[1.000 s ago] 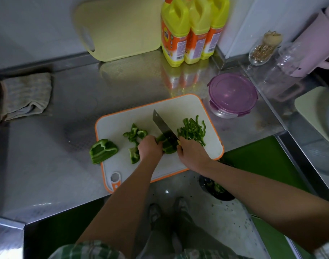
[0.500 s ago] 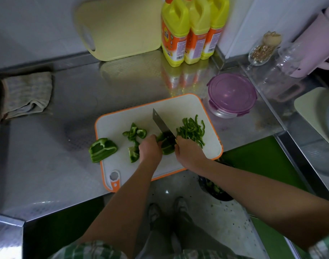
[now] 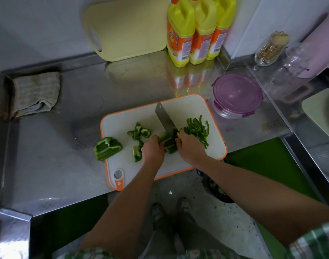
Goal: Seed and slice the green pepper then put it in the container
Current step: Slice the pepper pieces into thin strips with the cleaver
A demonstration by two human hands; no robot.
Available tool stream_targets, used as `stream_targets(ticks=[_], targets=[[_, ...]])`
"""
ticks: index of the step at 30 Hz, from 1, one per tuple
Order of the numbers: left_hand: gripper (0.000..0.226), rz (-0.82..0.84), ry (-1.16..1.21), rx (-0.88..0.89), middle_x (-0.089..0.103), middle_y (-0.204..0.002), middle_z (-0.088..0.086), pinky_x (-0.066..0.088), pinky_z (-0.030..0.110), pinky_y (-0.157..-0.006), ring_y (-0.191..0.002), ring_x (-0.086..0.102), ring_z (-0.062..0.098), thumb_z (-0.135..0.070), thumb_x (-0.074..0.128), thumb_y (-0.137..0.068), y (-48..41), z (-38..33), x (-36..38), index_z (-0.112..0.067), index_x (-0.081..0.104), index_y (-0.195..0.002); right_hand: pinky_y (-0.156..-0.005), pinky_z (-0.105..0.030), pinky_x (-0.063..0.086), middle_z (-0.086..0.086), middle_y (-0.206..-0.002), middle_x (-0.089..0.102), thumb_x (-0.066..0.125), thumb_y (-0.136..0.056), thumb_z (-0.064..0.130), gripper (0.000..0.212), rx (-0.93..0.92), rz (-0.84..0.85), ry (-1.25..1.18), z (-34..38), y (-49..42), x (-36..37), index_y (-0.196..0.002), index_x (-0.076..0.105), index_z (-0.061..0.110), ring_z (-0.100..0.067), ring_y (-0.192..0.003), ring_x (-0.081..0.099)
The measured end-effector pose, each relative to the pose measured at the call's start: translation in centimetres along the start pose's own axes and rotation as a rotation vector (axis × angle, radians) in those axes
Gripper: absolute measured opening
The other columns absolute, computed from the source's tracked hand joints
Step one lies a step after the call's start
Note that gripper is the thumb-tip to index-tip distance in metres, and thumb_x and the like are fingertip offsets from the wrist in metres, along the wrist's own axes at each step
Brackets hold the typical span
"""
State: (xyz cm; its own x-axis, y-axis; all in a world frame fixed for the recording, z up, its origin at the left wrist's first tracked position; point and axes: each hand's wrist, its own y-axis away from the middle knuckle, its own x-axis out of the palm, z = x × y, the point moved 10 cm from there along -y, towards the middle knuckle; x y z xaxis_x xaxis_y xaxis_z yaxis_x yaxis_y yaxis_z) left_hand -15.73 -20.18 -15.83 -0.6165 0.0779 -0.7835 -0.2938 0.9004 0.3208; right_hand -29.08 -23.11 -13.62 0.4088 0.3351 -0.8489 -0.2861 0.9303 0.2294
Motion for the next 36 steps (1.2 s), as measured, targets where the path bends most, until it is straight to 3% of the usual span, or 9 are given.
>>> stream_targets(ticks=[3,8,16,19,22,25,29,33,36], targets=[[0.02,-0.016,-0.009,-0.045,0.066,-0.095,0.015,0.038,0.031,-0.063,-0.089,0.063,0.032,-0.023,0.048,-0.1,0.2,0.1,0.0,-0.005,0.057,-0.102,-0.056,-0.03,0.034,0.004,-0.065,0.042,0.04,-0.1,0.021,0.013,-0.011,0.031,-0.014,-0.4,0.4,0.2,-0.09,0.041,0.014,-0.021,-0.063,0.049],[0.019,0.022,-0.012,-0.108,0.063,-0.095,0.013,0.039,0.032,-0.065,-0.094,0.062,0.032,-0.022,0.046,-0.1,-0.1,0.2,0.6,-0.007,0.057,-0.106,-0.058,-0.032,0.042,-0.008,-0.076,0.056,0.04,-0.1,0.019,0.015,-0.033,0.051,0.039,-1.2,1.9,0.4,-0.104,0.049,0.008,-0.027,-0.071,0.059],[0.016,0.027,0.153,0.064,0.064,-0.08,0.013,0.053,0.041,-0.067,-0.076,0.063,0.033,-0.022,0.048,-0.1,-0.1,0.4,-0.2,-0.009,0.055,-0.093,-0.052,-0.029,0.032,-0.004,-0.075,0.052,0.039,-0.101,0.021,0.017,0.031,0.003,-0.004,-0.5,0.4,0.2,-0.098,0.049,0.008,-0.021,-0.065,0.049],[0.016,0.063,0.159,0.002,0.068,-0.084,0.015,0.056,0.045,-0.072,-0.078,0.066,0.033,-0.025,0.054,-0.097,0.1,0.9,0.2,-0.01,0.058,-0.096,-0.055,-0.029,0.033,-0.002,-0.07,0.048,0.042,-0.1,0.019,0.015,0.045,-0.04,-0.078,-0.7,0.4,-0.4,-0.09,0.046,0.009,-0.019,-0.061,0.047],[0.019,0.079,0.154,-0.07,0.069,-0.088,0.011,0.056,0.041,-0.074,-0.082,0.066,0.028,-0.03,0.058,-0.095,0.1,1.1,0.8,-0.012,0.057,-0.101,-0.054,-0.03,0.034,-0.003,-0.067,0.049,0.044,-0.1,0.019,0.015,0.011,-0.091,-0.102,-0.7,0.6,-1.8,-0.088,0.046,0.009,-0.019,-0.059,0.047],[0.021,0.067,0.108,-0.177,0.068,-0.089,0.008,0.05,0.033,-0.066,-0.084,0.064,0.025,-0.034,0.06,-0.093,0.0,1.9,1.0,-0.014,0.058,-0.1,-0.054,-0.031,0.034,-0.003,-0.065,0.049,0.045,-0.099,0.018,0.017,-0.048,-0.085,-0.121,-0.3,0.9,-2.9,-0.085,0.044,0.01,-0.017,-0.056,0.046],[0.022,0.028,0.119,-0.266,0.069,-0.085,0.007,0.046,0.03,-0.063,-0.081,0.064,0.023,-0.033,0.06,-0.092,-0.3,2.2,0.7,-0.013,0.066,-0.094,-0.057,-0.03,0.036,-0.002,-0.07,0.051,0.044,-0.099,0.02,0.013,-0.1,0.048,-0.02,0.0,1.8,-1.6,-0.087,0.044,0.015,-0.018,-0.063,0.049],[0.018,-0.013,0.142,-0.335,0.071,-0.091,0.008,0.044,0.03,-0.063,-0.085,0.065,0.024,-0.031,0.062,-0.092,-0.4,2.2,0.5,-0.013,0.067,-0.096,-0.055,-0.026,0.032,-0.001,-0.071,0.05,0.042,-0.099,0.02,0.014,-0.109,0.016,-0.005,-0.2,2.3,-1.6,-0.1,0.052,0.01,-0.017,-0.063,0.049],[0.011,-0.048,0.167,-0.344,0.07,-0.09,0.007,0.053,0.032,-0.071,-0.088,0.066,0.025,-0.026,0.064,-0.09,-0.7,2.2,0.3,-0.018,0.064,-0.096,-0.048,-0.022,0.025,-0.001,-0.069,0.049,0.043,-0.099,0.019,0.015,-0.119,-0.003,-0.023,-0.1,2.3,-2.2,-0.102,0.052,0.008,-0.016,-0.061,0.047]])
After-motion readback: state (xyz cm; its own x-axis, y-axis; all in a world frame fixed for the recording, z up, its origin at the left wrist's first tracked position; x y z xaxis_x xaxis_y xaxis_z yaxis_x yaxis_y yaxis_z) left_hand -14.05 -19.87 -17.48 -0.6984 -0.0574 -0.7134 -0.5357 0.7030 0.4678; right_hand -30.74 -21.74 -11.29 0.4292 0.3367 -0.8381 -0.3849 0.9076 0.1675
